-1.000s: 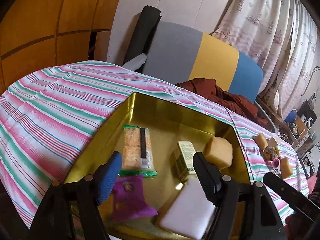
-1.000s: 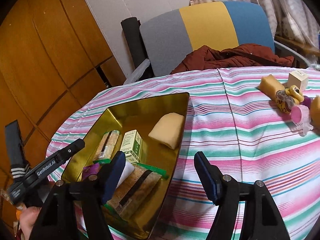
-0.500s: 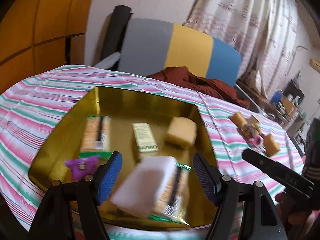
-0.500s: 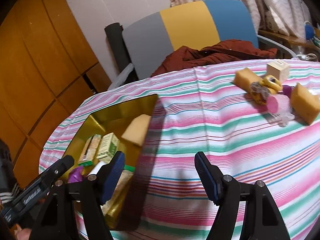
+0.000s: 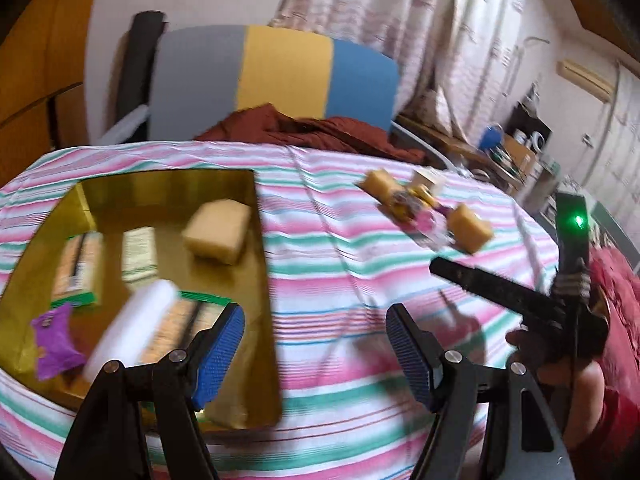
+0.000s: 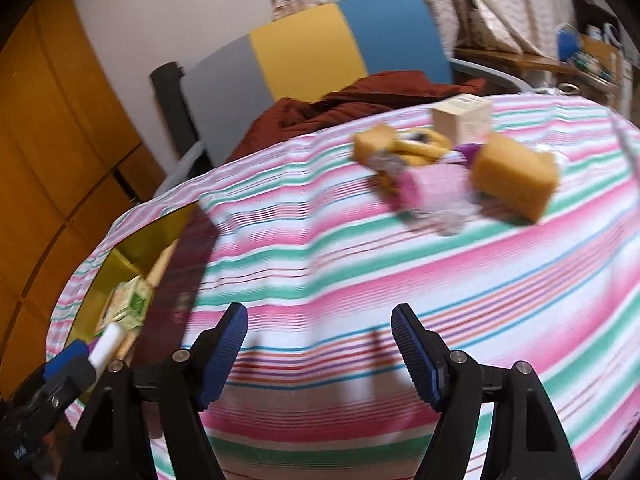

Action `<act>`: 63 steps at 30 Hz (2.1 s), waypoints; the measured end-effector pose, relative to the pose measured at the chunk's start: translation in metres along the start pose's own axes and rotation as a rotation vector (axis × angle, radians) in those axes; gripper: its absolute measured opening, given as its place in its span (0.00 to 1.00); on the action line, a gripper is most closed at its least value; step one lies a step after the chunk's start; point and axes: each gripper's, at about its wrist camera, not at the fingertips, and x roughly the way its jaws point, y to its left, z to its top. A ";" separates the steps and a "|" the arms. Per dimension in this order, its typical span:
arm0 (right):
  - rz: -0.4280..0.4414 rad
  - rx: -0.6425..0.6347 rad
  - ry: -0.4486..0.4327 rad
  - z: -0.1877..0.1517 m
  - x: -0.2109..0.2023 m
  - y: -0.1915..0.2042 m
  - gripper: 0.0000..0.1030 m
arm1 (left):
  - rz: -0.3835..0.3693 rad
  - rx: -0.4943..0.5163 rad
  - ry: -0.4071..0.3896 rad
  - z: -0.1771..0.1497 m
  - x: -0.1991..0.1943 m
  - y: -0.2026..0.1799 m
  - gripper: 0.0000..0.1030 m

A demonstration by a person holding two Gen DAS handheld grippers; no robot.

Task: Organize objects
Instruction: 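Move both tools from the gold tray back to the remaining items, then grasp another yellow sponge with the right tool and lift it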

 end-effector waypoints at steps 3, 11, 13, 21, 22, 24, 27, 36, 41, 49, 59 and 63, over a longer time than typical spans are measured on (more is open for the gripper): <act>-0.039 0.033 -0.021 0.005 -0.003 -0.026 0.74 | -0.024 0.035 0.027 -0.003 0.009 -0.017 0.72; -0.177 0.038 -0.102 0.044 -0.011 -0.086 0.81 | -0.057 0.089 0.087 -0.015 0.023 -0.048 0.72; -0.204 0.023 -0.126 0.060 -0.011 -0.100 0.84 | -0.063 0.084 0.098 -0.016 0.026 -0.051 0.72; -0.219 -0.043 -0.102 0.104 0.017 -0.133 0.85 | -0.060 0.094 0.127 -0.019 0.032 -0.060 0.72; -0.201 -0.050 -0.090 0.106 0.022 -0.135 0.85 | -0.059 0.094 0.129 -0.019 0.033 -0.061 0.72; -0.172 -0.067 -0.072 0.106 0.029 -0.138 0.85 | -0.056 0.094 0.137 -0.019 0.035 -0.061 0.72; -0.116 -0.094 -0.049 0.099 0.035 -0.136 0.74 | -0.056 0.092 0.145 -0.020 0.040 -0.062 0.72; -0.159 -0.221 -0.089 0.067 0.017 -0.116 0.35 | -0.073 0.088 0.165 -0.009 0.062 -0.073 0.72; -0.133 -0.147 -0.102 0.052 0.000 -0.126 0.33 | -0.084 0.085 0.177 0.000 0.079 -0.082 0.72; -0.045 -0.116 -0.069 0.038 -0.013 -0.129 0.35 | -0.099 0.075 0.185 0.008 0.092 -0.093 0.72; -0.104 -0.228 -0.136 0.055 -0.006 -0.117 0.67 | -0.094 0.072 0.199 0.004 0.097 -0.096 0.72; -0.114 -0.153 -0.118 0.055 -0.002 -0.127 0.54 | -0.096 0.059 0.196 0.008 0.099 -0.093 0.72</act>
